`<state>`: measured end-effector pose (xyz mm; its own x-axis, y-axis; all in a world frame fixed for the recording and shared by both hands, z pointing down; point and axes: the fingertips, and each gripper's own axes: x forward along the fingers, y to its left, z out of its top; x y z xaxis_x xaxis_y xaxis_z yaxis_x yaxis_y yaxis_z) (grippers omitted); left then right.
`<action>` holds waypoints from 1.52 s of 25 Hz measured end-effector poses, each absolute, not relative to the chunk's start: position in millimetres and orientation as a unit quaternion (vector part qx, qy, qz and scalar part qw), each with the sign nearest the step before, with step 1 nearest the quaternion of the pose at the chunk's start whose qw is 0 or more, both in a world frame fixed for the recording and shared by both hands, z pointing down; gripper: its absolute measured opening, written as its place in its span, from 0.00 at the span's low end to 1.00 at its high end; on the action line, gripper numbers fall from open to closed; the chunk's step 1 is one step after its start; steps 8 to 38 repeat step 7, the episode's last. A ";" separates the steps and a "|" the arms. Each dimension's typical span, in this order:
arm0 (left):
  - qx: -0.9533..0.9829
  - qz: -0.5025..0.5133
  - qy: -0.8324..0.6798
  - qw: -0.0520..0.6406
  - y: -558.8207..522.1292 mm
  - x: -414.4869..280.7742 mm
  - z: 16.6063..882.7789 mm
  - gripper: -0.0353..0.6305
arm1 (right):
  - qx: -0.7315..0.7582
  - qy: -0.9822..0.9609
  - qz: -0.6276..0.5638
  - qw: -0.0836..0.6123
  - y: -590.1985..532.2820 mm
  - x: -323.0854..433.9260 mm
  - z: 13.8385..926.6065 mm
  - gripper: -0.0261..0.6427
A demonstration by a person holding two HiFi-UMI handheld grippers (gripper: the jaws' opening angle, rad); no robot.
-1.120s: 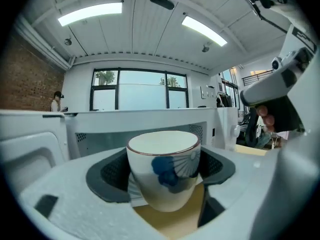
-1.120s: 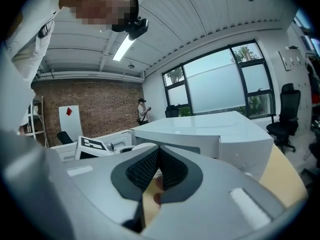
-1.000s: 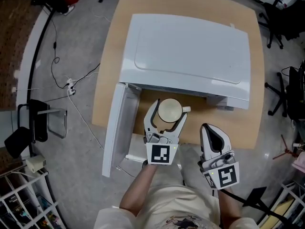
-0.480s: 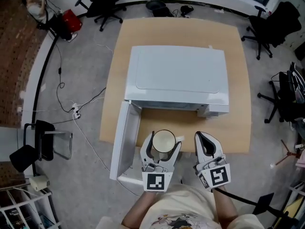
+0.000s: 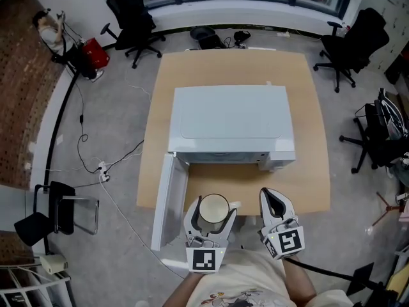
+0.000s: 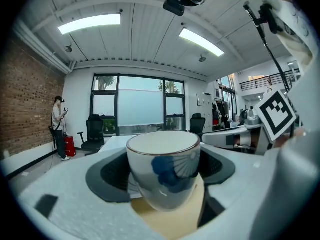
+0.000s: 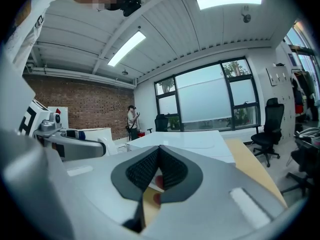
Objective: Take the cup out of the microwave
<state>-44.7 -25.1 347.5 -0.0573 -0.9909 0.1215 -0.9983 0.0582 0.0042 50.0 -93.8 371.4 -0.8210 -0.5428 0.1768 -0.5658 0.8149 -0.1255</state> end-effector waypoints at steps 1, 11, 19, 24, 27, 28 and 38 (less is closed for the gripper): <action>0.691 0.050 -0.720 0.033 -24.2 -43.6 344.9 0.64 | 0.292 -0.950 0.085 0.066 -93.0 50.0 369.5 0.05; 0.704 0.074 -0.706 0.012 -18.8 -36.7 335.9 0.64 | 0.291 -0.951 0.080 0.066 -88.5 51.4 363.7 0.05; 0.704 0.074 -0.706 0.012 -18.8 -36.7 335.9 0.64 | 0.291 -0.951 0.080 0.066 -88.5 51.4 363.7 0.05; 0.704 0.074 -0.706 0.012 -18.8 -36.7 335.9 0.64 | 0.291 -0.951 0.080 0.066 -88.5 51.4 363.7 0.05; 0.704 0.074 -0.706 0.012 -18.8 -36.7 335.9 0.64 | 0.291 -0.951 0.080 0.066 -88.5 51.4 363.7 0.05; 0.704 0.074 -0.706 0.012 -18.8 -36.7 335.9 0.64 | 0.291 -0.951 0.080 0.066 -88.5 51.4 363.7 0.05; 0.704 0.074 -0.706 0.012 -18.8 -36.7 335.9 0.64 | 0.291 -0.951 0.080 0.066 -88.5 51.4 363.7 0.05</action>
